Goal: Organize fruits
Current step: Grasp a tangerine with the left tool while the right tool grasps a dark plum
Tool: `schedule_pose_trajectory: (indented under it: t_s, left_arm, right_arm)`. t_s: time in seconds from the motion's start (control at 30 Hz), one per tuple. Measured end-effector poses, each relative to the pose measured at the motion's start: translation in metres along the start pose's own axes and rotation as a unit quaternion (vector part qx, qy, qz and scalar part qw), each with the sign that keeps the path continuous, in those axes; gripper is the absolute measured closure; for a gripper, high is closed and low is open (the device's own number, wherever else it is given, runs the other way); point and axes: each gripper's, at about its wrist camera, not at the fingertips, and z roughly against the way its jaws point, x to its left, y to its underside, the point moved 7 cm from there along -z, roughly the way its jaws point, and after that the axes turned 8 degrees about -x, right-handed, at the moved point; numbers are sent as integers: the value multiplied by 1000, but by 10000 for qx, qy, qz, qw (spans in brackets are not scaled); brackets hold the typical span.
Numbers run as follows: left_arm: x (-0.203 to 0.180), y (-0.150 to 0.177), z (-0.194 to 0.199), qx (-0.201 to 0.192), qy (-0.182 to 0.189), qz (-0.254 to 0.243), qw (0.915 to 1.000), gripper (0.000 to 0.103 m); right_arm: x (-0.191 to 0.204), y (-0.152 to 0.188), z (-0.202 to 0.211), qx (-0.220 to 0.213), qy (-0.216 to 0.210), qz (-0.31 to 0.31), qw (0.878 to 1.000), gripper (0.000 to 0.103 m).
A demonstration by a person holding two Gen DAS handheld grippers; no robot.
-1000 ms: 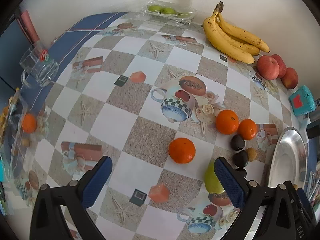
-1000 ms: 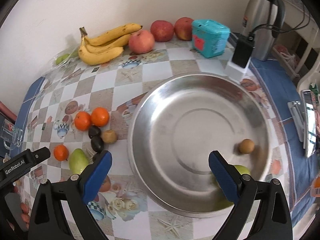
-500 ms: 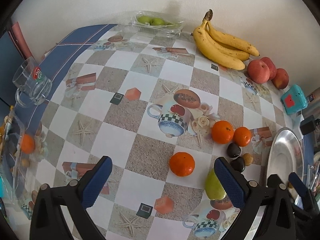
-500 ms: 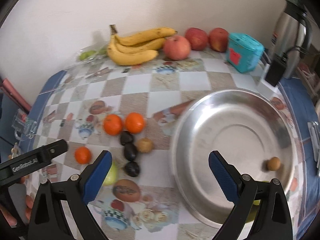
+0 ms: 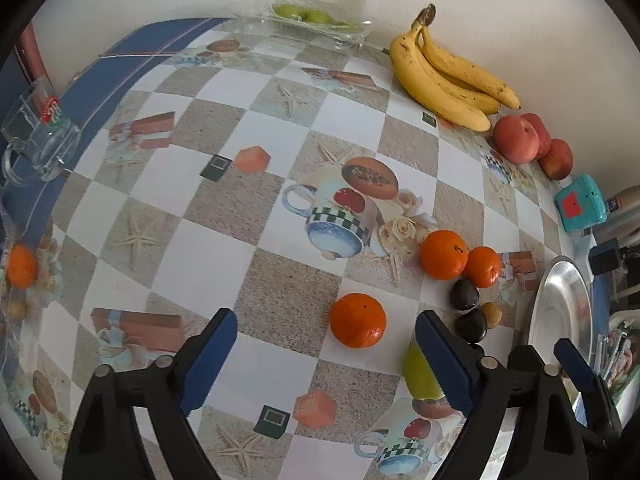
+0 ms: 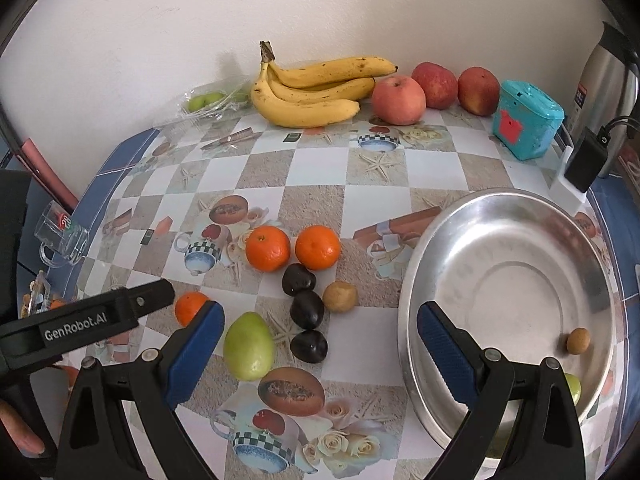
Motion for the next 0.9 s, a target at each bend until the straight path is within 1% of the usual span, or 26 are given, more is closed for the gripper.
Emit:
schedule_pose_trajectory:
  t_s: [0.07, 0.13, 0.3, 0.33, 0.37, 0.43, 0.5, 0.57, 0.67, 0.7, 0.77, 0.87, 0.9]
  left_arm:
    - [-3, 1, -3, 2, 23, -34, 10000, 13]
    - [-4, 1, -4, 5, 55, -49, 10000, 13]
    - [-11, 3, -9, 2, 124, -178, 9998, 16]
    - [-12, 3, -10, 2, 129, -192, 9997, 17]
    - [-14, 4, -11, 6, 142, -198, 9997, 17]
    - [-16, 5, -12, 30, 197, -197, 9996, 18]
    - [-17, 6, -15, 65, 209, -203, 9996, 21]
    - [-18, 8, -18, 121, 202, -222, 9995, 26]
    - [-18, 12, -24, 226, 228, -187, 9993, 32]
    - [-18, 13, -25, 253, 233, -175, 9993, 34]
    - [-18, 15, -28, 295, 241, -164, 9991, 40]
    - [-18, 16, -31, 343, 242, -175, 9990, 48]
    - [-19, 17, -32, 355, 246, -178, 9989, 48]
  right_arm:
    - [1, 1, -2, 18, -24, 7, 10000, 11]
    - [3, 2, -4, 50, -47, 47, 10000, 18]
    - [7, 7, -12, 142, -11, 178, 9997, 20]
    - [6, 9, -13, 170, -8, 180, 9997, 29]
    - [6, 11, -14, 210, -2, 172, 9996, 34]
    - [3, 14, -18, 274, -7, 113, 9996, 35]
    - [2, 17, -22, 358, -43, 60, 9993, 41]
    - [1, 20, -25, 418, -42, 6, 9991, 50]
    - [1, 23, -29, 489, -95, -45, 9987, 57]
    - [2, 25, -31, 528, -103, -45, 9985, 58]
    - [3, 27, -34, 584, -102, -27, 9982, 62]
    - [2, 31, -39, 671, -98, -59, 9977, 65]
    - [2, 33, -40, 702, -101, -67, 9975, 66]
